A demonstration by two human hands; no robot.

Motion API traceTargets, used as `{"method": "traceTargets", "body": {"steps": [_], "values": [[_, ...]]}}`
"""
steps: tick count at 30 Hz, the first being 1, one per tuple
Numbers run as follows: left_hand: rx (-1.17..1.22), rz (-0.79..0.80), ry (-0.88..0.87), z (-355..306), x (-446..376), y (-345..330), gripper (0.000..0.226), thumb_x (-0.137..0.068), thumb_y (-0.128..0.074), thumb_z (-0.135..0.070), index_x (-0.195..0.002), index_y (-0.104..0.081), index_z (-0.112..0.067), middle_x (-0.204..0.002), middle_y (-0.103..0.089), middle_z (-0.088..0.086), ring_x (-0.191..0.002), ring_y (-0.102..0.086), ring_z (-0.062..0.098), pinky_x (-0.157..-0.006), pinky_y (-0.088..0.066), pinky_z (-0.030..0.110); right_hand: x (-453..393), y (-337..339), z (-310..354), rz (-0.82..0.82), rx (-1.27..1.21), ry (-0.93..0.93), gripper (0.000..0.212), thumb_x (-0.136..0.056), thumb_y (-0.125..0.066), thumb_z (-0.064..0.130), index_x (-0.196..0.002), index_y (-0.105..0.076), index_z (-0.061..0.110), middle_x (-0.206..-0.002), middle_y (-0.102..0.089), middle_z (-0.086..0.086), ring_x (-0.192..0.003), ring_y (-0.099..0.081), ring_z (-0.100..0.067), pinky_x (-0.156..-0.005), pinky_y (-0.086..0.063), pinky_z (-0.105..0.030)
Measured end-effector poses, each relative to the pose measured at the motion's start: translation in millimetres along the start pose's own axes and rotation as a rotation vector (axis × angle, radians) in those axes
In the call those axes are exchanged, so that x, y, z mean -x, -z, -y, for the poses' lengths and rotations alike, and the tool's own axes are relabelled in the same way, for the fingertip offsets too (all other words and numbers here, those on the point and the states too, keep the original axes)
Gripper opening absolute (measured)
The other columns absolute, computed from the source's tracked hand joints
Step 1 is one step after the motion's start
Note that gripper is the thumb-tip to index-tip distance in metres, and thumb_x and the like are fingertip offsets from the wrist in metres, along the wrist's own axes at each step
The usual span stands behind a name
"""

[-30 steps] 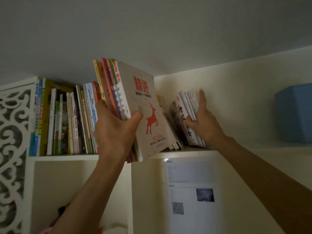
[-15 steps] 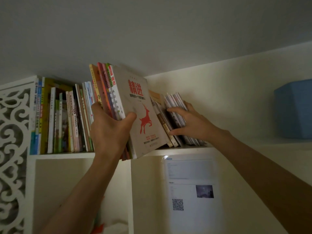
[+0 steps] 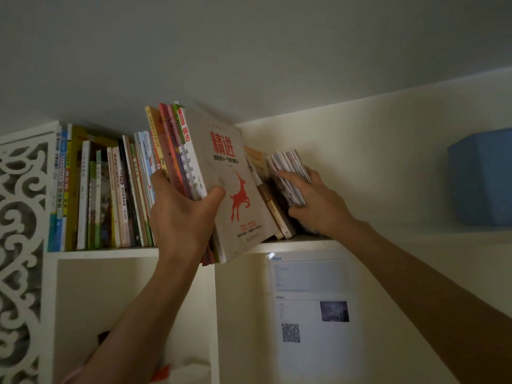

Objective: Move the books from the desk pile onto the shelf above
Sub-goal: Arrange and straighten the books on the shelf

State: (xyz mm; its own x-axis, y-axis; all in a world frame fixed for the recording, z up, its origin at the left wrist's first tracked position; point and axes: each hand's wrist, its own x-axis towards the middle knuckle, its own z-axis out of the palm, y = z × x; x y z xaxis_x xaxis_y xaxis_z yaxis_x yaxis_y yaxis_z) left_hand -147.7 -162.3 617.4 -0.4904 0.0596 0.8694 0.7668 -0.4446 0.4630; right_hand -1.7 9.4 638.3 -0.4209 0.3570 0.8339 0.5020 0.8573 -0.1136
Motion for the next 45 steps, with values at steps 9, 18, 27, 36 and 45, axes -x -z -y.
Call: {"method": "traceTargets", "body": {"steps": [9, 18, 27, 36, 45], "values": [[0.086, -0.003, -0.002, -40, 6, -19, 0.047, -0.077, -0.069, -0.027, -0.107, -0.033, -0.024, -0.088, -0.051, -0.016, -0.081, -0.062, 0.007, -0.067, -0.056, 0.033, 11, 24, -25, -0.195, -0.17, -0.191, 0.071, -0.09, -0.059, 0.018, -0.147, -0.021, 0.038, -0.137, -0.031, -0.013, -0.112, -0.049, -0.037, -0.092, -0.043, -0.034], [0.152, 0.023, 0.185, -50, 5, -87, 0.047, -0.077, -0.071, -0.029, -0.108, -0.037, -0.019, -0.099, -0.058, -0.003, -0.083, -0.065, 0.017, -0.07, -0.058, 0.038, 10, 30, -43, -0.21, -0.291, -0.211, 0.069, -0.09, -0.059, 0.017, -0.145, -0.024, 0.041, -0.134, -0.033, -0.012, -0.118, -0.045, -0.033, -0.096, -0.04, -0.033], [0.069, -0.004, 0.283, -21, 3, -112, 0.051, -0.076, -0.071, -0.032, -0.11, -0.036, -0.017, -0.107, -0.061, 0.004, -0.091, -0.066, 0.025, -0.077, -0.056, 0.045, 8, 45, -73, -0.122, -0.45, -0.174, 0.07, -0.091, -0.055, 0.006, -0.146, -0.026, 0.039, -0.148, -0.027, -0.007, -0.136, -0.028, -0.024, -0.098, -0.023, -0.018], [-0.225, -0.018, 0.164, -27, 20, -149, 0.074, -0.075, -0.069, -0.045, -0.13, -0.032, -0.011, -0.113, -0.059, 0.007, -0.095, -0.063, 0.027, -0.074, -0.055, 0.039, 8, 39, -67, -0.181, -0.36, -0.145, 0.071, -0.089, -0.056, 0.006, -0.146, -0.027, 0.038, -0.147, -0.032, -0.006, -0.13, -0.033, -0.019, -0.087, -0.022, -0.008], [-0.254, -0.055, 0.043, -26, 28, -149, 0.079, -0.077, -0.07, -0.041, -0.137, -0.028, -0.012, -0.127, -0.053, 0.008, -0.107, -0.058, 0.027, -0.078, -0.049, 0.04, 14, 45, -62, -0.284, -0.211, -0.181, 0.07, -0.089, -0.06, 0.013, -0.145, -0.028, 0.041, -0.129, -0.041, -0.013, -0.111, -0.049, -0.03, -0.088, -0.035, -0.025]]}}
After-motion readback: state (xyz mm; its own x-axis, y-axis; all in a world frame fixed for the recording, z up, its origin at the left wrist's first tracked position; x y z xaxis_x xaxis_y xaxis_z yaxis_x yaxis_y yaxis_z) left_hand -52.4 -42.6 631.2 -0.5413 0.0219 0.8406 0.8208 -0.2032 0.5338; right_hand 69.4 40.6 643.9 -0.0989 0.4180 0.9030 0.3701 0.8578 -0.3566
